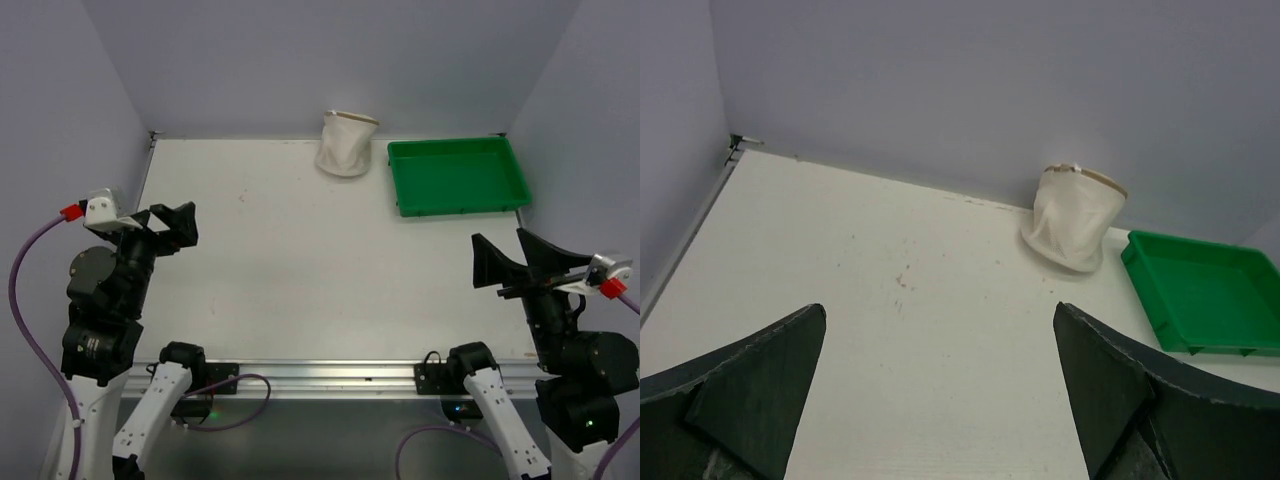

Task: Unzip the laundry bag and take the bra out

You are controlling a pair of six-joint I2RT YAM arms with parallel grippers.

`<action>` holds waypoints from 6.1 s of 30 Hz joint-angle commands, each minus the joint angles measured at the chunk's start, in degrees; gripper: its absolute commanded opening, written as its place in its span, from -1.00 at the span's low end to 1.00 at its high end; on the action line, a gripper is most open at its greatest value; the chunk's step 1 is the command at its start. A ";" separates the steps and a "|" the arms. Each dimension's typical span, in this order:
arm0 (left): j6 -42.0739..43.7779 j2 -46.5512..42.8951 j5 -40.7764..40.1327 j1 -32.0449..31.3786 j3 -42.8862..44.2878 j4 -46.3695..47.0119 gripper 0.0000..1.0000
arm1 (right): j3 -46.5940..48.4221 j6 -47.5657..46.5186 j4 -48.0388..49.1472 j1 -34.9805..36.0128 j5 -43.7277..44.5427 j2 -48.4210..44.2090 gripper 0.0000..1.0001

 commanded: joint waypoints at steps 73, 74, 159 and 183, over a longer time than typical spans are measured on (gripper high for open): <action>2.21 13.97 -1.72 0.55 -23.24 18.95 1.00 | 34.57 37.41 35.33 4.65 -16.61 110.22 -1.00; 2.13 13.88 -1.01 0.55 -23.33 19.04 1.00 | 28.54 36.17 35.86 4.91 -18.37 107.67 -1.00; -49.91 29.96 0.23 -28.89 -33.00 41.72 -1.00 | -1.15 32.63 4.50 55.36 27.57 62.46 -0.04; -49.29 27.77 -3.11 -31.27 -32.91 39.61 -1.00 | 3.08 37.12 2.02 52.46 29.95 68.71 -0.48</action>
